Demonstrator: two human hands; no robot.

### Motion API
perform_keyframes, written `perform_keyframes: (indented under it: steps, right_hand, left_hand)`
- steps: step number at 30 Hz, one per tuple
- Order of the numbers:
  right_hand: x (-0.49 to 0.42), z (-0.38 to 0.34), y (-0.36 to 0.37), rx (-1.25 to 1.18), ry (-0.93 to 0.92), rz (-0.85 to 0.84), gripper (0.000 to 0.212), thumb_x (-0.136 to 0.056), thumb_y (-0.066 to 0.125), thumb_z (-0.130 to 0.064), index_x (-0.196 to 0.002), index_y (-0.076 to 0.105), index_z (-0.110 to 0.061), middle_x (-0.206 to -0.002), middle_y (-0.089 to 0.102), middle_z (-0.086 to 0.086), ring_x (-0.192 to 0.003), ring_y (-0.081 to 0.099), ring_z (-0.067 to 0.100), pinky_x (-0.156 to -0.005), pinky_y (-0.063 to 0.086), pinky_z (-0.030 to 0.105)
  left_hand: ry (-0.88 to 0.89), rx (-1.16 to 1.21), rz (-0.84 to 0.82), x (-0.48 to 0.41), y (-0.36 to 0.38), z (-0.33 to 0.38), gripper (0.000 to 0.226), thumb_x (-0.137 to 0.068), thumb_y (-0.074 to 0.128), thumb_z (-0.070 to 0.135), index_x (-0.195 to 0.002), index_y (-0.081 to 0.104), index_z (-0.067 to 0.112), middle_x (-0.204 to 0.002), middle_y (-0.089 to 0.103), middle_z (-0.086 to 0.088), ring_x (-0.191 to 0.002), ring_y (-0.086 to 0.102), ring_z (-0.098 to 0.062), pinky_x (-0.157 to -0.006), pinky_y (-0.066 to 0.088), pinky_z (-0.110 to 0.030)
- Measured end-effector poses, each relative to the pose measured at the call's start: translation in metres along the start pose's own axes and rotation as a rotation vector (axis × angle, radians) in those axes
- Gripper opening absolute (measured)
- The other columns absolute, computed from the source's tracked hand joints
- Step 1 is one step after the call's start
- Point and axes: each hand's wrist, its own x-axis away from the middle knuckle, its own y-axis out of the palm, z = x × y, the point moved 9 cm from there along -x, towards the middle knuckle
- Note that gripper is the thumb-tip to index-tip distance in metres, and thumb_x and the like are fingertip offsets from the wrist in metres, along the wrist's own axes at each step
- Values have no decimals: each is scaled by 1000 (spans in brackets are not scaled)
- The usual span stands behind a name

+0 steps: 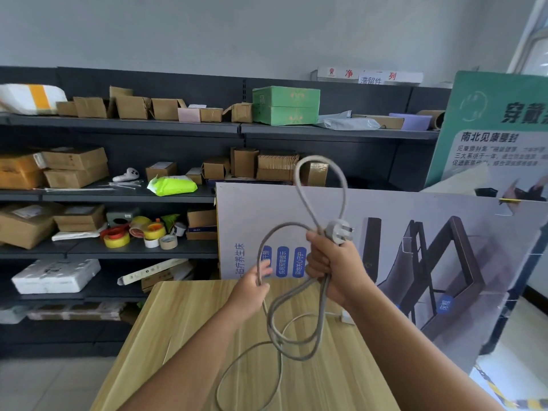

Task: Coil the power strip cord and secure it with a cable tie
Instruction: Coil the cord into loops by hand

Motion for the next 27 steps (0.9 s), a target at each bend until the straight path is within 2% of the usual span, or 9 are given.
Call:
perform_keyframes:
  steps: [4,9,11,13,17,20,23,25,27]
  right_hand:
    - [-1,-46,-11,8,-166,84,30,-96,55,-9,-67,45,-14,-48,35,-4,-40,28,9,-41,28,23]
    - [4,-51,-33,418,-158,230,29,-95,58,-18,-68,50,-14,-51,44,-2,-45,36,14,-46,37,28]
    - [7,-34,-27,647,-102,260,23,-96,57,-23,-76,55,-12,-58,50,0,-47,42,13,-47,40,29]
    - [6,-14,-16,705,-62,243,21,-96,56,-24,-82,58,-9,-59,52,1,-44,44,9,-46,40,30]
    - [5,14,-2,557,8,129,31,-97,55,-30,-82,59,-3,-54,49,0,-45,38,12,-43,35,28]
    - [6,19,-7,540,55,102,26,-92,63,-21,-91,62,6,-66,56,13,-51,40,21,-47,37,30]
    - [7,10,-14,790,-10,177,26,-89,66,-27,-76,69,-5,-62,68,12,-52,46,21,-52,41,32]
    - [7,-6,-16,881,-88,250,32,-90,65,-35,-67,66,-12,-52,66,-1,-44,48,6,-49,41,21]
    - [7,-24,-14,836,-156,297,30,-91,63,-35,-73,65,-11,-51,61,-5,-41,49,-1,-47,42,19]
  left_hand:
    - [-25,-155,-67,6,19,-29,20,-100,46,27,-113,55,40,-104,72,12,-98,67,-8,-94,53,-41]
    - [114,-24,192,8,-20,18,29,-101,47,28,-126,57,17,-85,73,5,-76,73,-5,-76,61,-35]
    - [150,58,176,10,-24,52,32,-100,46,37,-120,59,16,-83,71,-1,-70,74,-12,-72,62,-37]
    - [211,85,145,16,-18,85,38,-100,42,44,-109,63,13,-78,69,-5,-68,74,-21,-70,62,-44]
    - [486,-338,276,31,-17,137,44,-102,37,41,-91,67,11,-77,68,-5,-72,66,-22,-65,54,-39]
    - [547,-482,301,29,-26,148,40,-95,52,46,-64,59,22,-55,51,9,-55,51,-11,-48,32,-25]
    - [517,-300,320,28,-41,139,54,-84,59,60,-50,51,20,-40,40,8,-39,37,-7,-43,25,-18]
    - [365,-152,273,21,-41,109,72,-85,38,72,-55,57,9,-42,45,7,-41,42,-7,-50,39,-29]
    - [31,-284,-1,13,-14,54,91,-83,10,80,-59,63,10,-49,55,4,-48,54,-14,-63,47,-33]
